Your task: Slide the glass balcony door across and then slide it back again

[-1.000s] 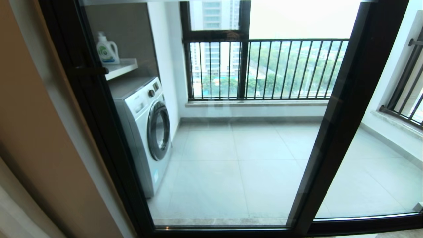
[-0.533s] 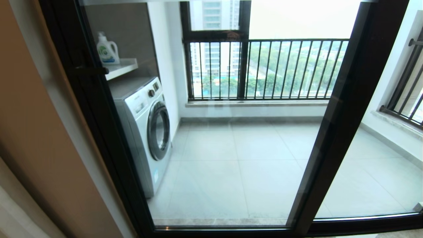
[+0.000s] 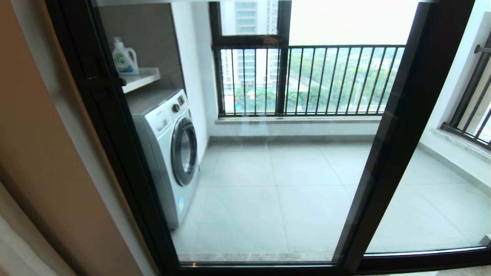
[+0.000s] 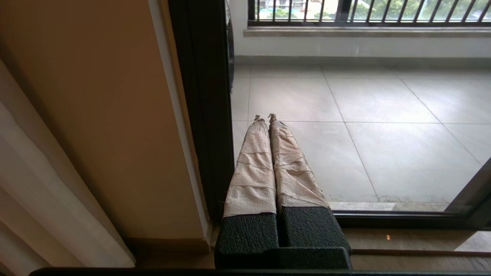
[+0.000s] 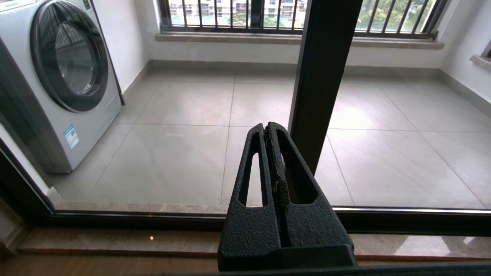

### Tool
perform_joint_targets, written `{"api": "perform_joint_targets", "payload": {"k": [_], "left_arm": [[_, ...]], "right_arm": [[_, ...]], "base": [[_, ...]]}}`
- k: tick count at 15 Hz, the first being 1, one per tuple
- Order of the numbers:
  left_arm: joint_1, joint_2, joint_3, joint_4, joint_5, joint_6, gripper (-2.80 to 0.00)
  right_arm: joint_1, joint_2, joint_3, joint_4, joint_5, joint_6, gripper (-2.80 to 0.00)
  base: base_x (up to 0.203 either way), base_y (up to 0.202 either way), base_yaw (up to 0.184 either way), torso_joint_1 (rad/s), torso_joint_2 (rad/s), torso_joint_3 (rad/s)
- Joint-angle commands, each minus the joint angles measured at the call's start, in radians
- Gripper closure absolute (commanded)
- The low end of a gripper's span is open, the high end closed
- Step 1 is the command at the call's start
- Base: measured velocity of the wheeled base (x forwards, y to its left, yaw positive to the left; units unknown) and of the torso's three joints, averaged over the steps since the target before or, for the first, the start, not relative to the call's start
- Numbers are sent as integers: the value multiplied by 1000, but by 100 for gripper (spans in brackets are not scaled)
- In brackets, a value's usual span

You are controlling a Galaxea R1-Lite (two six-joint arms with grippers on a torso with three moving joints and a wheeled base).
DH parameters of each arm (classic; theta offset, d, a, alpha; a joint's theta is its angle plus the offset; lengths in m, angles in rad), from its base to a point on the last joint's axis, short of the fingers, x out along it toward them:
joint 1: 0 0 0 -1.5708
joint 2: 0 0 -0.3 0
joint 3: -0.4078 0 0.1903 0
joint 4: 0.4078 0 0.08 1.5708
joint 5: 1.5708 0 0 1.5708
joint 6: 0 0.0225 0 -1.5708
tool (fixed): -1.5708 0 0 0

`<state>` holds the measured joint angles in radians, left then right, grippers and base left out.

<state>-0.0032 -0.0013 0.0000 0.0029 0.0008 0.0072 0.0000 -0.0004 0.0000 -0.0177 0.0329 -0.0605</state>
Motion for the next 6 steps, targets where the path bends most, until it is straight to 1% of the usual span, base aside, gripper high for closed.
{"api": "perform_joint_targets", "payload": {"k": [1, 6], "left_arm": [[0, 3, 0, 0, 0, 0, 0], [0, 3, 1, 0, 1, 0, 0]], "right_arm": [[0, 0, 8, 1, -11, 7, 0], [0, 0, 9, -2, -11, 18, 0]], "base": [[0, 0, 0, 0, 0, 0], [0, 0, 0, 0, 0, 0]]}}
